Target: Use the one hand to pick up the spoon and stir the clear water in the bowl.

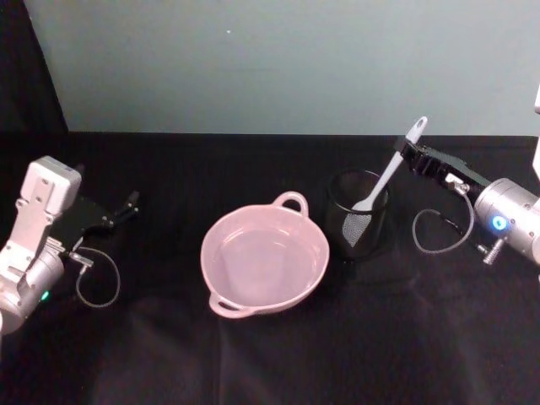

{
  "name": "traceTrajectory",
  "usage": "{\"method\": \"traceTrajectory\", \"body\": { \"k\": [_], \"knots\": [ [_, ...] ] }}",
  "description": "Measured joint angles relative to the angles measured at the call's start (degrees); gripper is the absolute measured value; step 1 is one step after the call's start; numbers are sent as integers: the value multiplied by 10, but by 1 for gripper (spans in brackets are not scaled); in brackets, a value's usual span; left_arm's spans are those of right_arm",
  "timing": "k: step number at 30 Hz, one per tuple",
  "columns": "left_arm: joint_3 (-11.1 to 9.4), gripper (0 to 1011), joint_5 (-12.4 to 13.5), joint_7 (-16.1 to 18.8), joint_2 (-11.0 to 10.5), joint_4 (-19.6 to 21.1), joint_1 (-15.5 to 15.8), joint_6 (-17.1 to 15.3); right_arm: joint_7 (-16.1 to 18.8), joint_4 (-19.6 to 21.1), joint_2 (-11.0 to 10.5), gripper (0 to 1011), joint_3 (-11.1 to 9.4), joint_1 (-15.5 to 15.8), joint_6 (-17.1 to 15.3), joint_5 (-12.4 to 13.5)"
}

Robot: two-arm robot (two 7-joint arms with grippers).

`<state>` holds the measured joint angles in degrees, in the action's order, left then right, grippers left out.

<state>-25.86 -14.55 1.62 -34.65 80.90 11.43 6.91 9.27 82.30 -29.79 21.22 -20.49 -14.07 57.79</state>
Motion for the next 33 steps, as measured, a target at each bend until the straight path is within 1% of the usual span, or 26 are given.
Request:
{"method": "traceTrajectory", "body": {
  "k": [5,9,10,12,13,15,16,20,22,25,30,33],
  "knots": [
    [0,1011,0,0,0,0,0,0,0,0,0,123,0,0,0,0],
    [0,1011,0,0,0,0,0,0,3,16,-9,123,4,1,6,-19],
    [0,1011,0,0,0,0,0,0,3,25,-14,123,5,2,8,-29],
    [0,1011,0,0,0,0,0,0,3,35,-18,123,5,3,8,-38],
    [0,1011,0,0,0,0,0,0,3,46,-23,123,5,3,6,-45],
    [0,1011,0,0,0,0,0,0,4,55,-28,123,5,3,1,-52],
    [0,1011,0,0,0,0,0,0,5,67,-34,123,5,2,-6,-57],
    [0,1011,0,0,0,0,0,0,12,94,-51,123,5,-2,-26,-68],
    [0,1011,0,0,0,0,0,0,17,105,-59,123,4,-5,-35,-70],
    [0,1011,0,0,0,0,0,0,30,125,-74,123,-1,-17,-57,-67],
    [0,1011,0,0,0,0,0,0,44,137,-86,123,-3,-37,-77,-57],
    [0,1011,0,0,0,0,0,0,47,143,-90,123,1,-51,-83,-56]
  ]
}}
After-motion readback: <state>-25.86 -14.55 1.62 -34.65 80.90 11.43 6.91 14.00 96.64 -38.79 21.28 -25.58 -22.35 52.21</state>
